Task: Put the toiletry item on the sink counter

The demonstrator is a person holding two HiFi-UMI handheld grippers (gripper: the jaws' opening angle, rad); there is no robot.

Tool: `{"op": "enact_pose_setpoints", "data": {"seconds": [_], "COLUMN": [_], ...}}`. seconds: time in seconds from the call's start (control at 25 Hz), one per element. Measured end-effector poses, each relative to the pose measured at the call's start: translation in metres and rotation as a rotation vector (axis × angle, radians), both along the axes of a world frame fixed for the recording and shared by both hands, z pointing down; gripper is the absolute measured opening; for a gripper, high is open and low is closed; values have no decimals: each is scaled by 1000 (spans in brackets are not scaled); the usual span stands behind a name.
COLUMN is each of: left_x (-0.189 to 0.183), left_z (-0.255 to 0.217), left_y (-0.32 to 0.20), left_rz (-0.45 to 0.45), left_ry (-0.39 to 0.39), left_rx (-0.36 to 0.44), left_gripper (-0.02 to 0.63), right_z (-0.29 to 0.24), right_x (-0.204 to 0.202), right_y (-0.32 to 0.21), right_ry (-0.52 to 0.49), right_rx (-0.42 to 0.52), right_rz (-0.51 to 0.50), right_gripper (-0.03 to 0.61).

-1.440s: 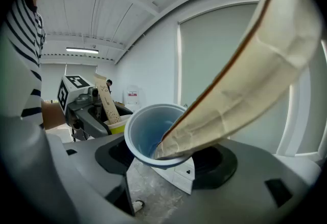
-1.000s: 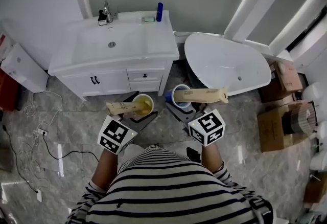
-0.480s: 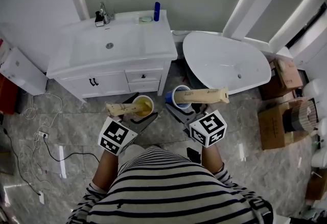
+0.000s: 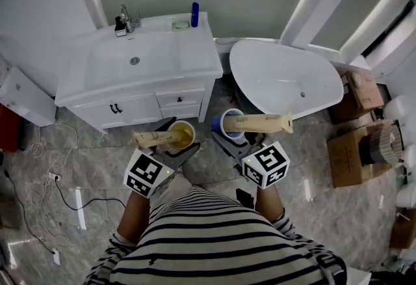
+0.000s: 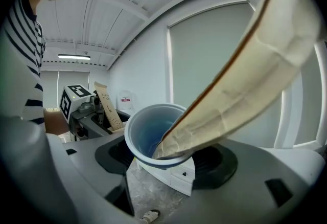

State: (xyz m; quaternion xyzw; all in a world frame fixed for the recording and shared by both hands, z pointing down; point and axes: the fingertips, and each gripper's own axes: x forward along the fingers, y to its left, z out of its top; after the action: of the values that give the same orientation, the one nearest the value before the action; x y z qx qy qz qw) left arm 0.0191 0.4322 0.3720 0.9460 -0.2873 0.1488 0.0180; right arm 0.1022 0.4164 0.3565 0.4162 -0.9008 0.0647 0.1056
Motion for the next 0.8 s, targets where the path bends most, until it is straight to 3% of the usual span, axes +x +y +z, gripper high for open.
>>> {"op": "enact_pose_setpoints", "data": {"seconds": [0.36, 0.8], "left_x": [-6, -42], "left_z": [0, -1], "left_y": [-74, -192], "left_rz": [40, 38], "left_ry": [8, 24], "left_rx": [-9, 2], "left_gripper": [374, 374], "right_z": [4, -1], "right_x": [-1, -39], "right_y": [-69, -188], "right_ry": [2, 22], "right_rx": [-16, -4], "right_rz": [45, 29], "right_gripper": [328, 328]}}
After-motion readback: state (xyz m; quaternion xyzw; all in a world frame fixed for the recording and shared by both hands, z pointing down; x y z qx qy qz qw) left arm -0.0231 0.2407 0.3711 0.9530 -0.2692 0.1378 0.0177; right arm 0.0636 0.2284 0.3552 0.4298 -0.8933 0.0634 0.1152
